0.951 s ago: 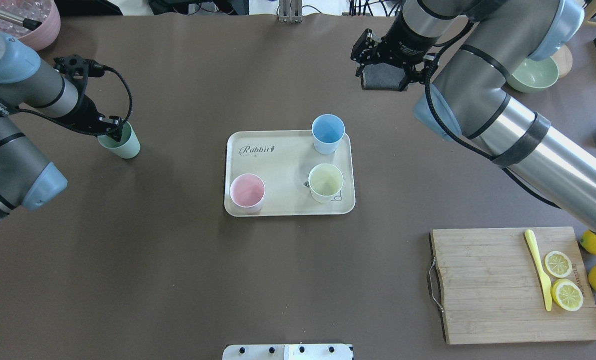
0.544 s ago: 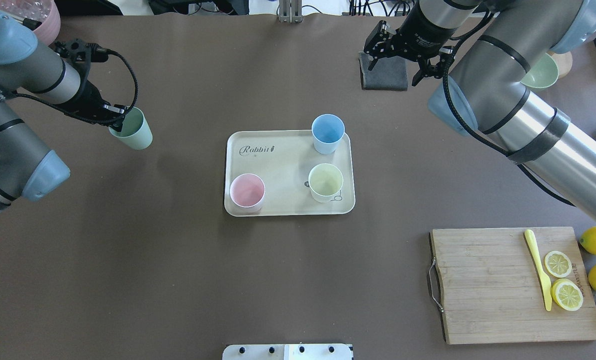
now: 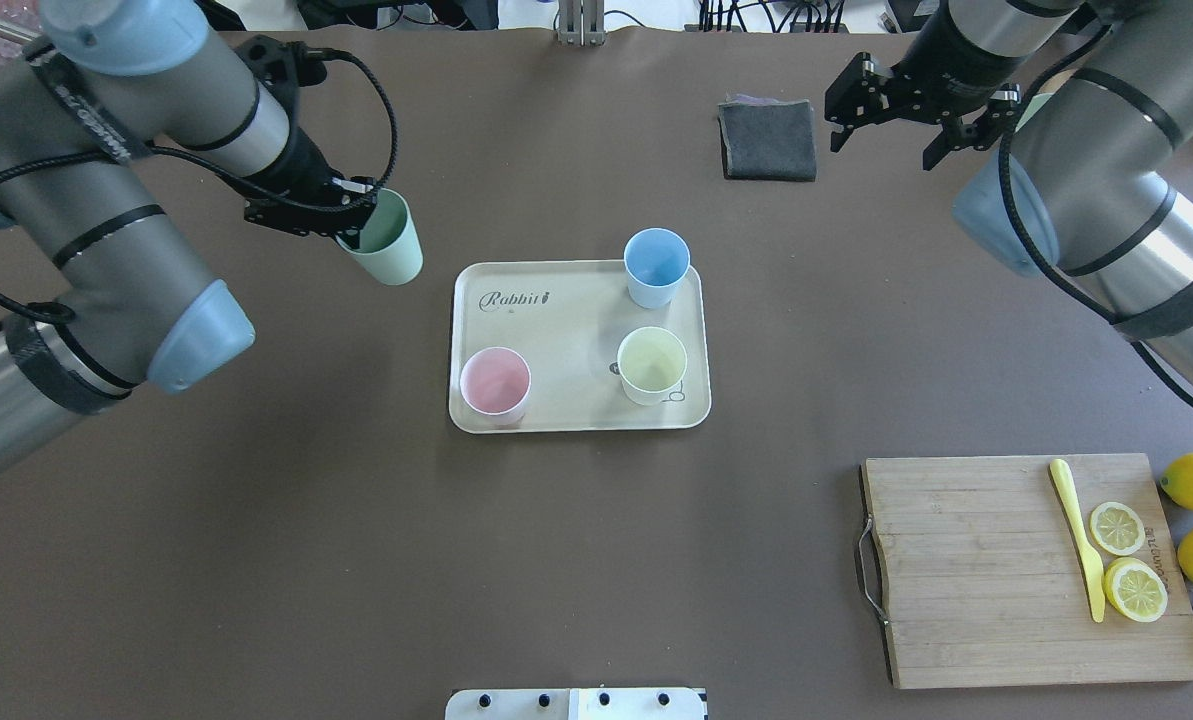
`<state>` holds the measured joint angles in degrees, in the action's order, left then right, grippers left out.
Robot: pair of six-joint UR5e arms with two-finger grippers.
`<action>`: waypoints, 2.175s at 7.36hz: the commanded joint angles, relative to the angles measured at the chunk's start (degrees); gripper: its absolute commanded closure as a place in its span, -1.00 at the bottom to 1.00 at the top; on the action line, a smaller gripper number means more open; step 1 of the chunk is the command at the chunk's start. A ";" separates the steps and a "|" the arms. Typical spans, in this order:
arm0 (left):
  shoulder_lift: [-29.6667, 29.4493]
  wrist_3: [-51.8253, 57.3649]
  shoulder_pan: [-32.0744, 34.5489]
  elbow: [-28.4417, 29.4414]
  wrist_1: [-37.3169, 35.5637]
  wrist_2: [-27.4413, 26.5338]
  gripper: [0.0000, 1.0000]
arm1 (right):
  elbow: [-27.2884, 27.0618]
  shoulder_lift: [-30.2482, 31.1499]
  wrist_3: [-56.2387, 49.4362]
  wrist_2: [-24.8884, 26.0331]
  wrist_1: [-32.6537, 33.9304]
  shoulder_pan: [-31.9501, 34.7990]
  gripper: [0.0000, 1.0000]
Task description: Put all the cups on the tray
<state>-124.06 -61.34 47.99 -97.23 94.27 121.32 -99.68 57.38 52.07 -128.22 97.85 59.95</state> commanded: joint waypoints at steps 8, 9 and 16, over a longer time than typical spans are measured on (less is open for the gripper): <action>-8.21 -9.94 -9.40 15.47 9.95 -10.58 1.00 | -3.51 13.89 -19.54 -3.61 0.06 9.22 -1.00; -8.30 -9.94 -9.40 15.92 10.50 -10.58 1.00 | -3.42 14.07 -19.99 -3.61 0.06 9.39 -1.00; -6.20 3.70 0.23 6.46 0.17 -4.03 -0.96 | -3.33 27.84 -43.83 -5.72 0.24 20.09 -1.00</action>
<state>-131.15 -64.73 43.84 -87.75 99.08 113.61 -103.25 80.65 16.94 -133.79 97.97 76.77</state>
